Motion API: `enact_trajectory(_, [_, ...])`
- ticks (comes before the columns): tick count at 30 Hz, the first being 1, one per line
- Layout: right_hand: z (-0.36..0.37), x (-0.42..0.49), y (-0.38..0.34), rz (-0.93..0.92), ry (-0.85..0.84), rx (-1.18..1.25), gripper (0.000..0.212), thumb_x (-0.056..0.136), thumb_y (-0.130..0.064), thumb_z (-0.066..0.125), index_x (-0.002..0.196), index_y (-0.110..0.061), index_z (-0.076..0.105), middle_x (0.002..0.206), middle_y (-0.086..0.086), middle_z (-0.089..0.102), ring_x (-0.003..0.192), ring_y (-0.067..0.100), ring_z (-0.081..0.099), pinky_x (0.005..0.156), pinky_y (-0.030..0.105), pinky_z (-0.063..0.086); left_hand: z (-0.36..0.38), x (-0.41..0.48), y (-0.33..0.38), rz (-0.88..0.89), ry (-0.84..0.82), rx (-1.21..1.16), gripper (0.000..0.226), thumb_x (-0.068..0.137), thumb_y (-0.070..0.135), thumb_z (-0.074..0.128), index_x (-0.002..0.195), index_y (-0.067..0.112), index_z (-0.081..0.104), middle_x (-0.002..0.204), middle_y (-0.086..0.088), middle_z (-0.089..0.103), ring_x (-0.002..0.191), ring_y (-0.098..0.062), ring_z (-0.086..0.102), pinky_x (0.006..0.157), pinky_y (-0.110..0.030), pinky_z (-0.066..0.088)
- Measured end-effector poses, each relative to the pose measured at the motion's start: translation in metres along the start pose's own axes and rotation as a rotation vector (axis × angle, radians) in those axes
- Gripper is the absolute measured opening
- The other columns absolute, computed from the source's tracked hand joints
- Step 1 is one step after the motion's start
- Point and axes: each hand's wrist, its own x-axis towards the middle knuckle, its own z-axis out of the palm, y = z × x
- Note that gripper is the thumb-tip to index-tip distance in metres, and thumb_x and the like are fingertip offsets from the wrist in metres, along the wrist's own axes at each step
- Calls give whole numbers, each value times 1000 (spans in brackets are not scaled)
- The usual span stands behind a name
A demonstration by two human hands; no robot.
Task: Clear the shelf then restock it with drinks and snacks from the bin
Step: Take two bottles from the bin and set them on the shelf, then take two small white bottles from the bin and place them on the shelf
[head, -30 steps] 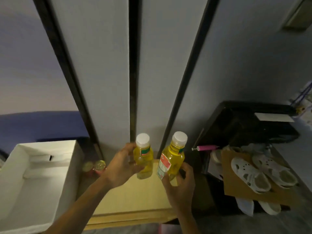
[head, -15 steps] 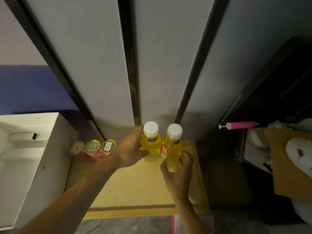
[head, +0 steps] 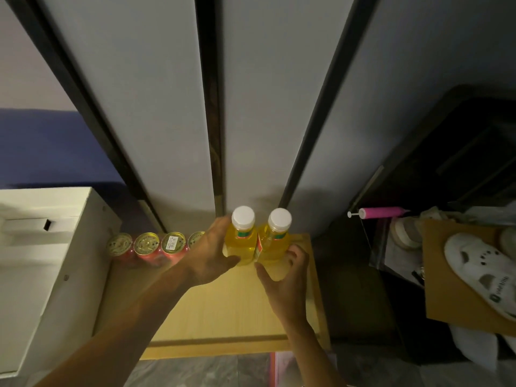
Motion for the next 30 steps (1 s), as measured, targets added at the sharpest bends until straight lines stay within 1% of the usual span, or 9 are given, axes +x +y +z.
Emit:
enact_trajectory(2, [-22, -3, -16, 10, -57, -7, 84, 80, -60, 85, 145, -26, 45, 139, -14, 55, 126, 1, 55, 98, 13, 48, -12, -12, 10, -11, -19, -21, 94, 85, 23, 86, 158, 37, 29, 155, 8, 45, 144, -21, 46, 116, -47, 45])
enact_trajectory(6, [-78, 2, -64, -14, -171, -141, 63, 88, -62, 76, 139, -36, 51, 132, -16, 59, 123, 1, 56, 102, 36, 55, -59, -46, 45, -66, 28, 42, 106, 83, 50, 85, 165, 36, 20, 168, 7, 35, 152, -20, 36, 120, -39, 38])
enact_trajectory(8, [-104, 8, -102, -51, -200, -247, 72, 89, -64, 73, 148, -32, 47, 146, -9, 56, 133, 10, 54, 105, 36, 50, -88, -67, 66, -58, 75, 105, 104, 83, 62, 79, 165, 37, 20, 170, 5, 31, 154, -22, 32, 121, -41, 33])
enact_trajectory(11, [-132, 19, -173, -161, -277, -383, 92, 90, -73, 66, 162, -27, 33, 167, -5, 36, 152, 17, 36, 113, 38, 40, -131, -102, 99, 24, 145, 294, 101, 83, 76, 65, 164, 34, 22, 172, 5, 26, 161, -19, 14, 130, -50, 16])
enact_trajectory(14, [-150, 29, -251, -242, -370, -530, 108, 84, -89, 47, 167, -25, 20, 176, -2, 18, 161, 22, 18, 124, 51, 34, -173, -141, 136, 89, 299, 452, 90, 86, 79, 54, 160, 31, 34, 167, 2, 37, 158, -23, 23, 128, -56, 22])
enact_trajectory(16, [-157, 31, -304, -290, -425, -623, 109, 87, -89, 43, 169, -22, 14, 178, 0, 8, 163, 23, 9, 127, 50, 25, -198, -170, 163, 82, 379, 511, 90, 88, 83, 46, 158, 27, 39, 162, -1, 43, 152, -26, 36, 126, -53, 29])
enact_trajectory(20, [-167, 23, -397, -437, -444, -658, 100, 95, -82, 41, 169, -20, 15, 177, 4, 14, 162, 25, 16, 127, 45, 26, -242, -226, 203, 5, 476, 549, 101, 84, 90, 34, 160, 24, 35, 165, -2, 39, 151, -27, 38, 124, -50, 32])
enact_trajectory(27, [-146, -6, -511, -701, -511, -601, 102, 92, -83, 36, 167, -15, 21, 174, 6, 23, 160, 25, 22, 125, 44, 32, -305, -339, 218, -153, 708, 531, 97, 86, 89, 33, 164, 30, 27, 171, 2, 29, 153, -24, 34, 123, -50, 32])
enact_trajectory(30, [-117, -34, -556, -795, -591, -589, 105, 92, -83, 37, 167, -12, 21, 174, 8, 21, 160, 26, 22, 126, 42, 30, -329, -401, 208, -259, 823, 523, 93, 90, 87, 36, 164, 31, 26, 171, 2, 27, 154, -25, 35, 123, -51, 32])
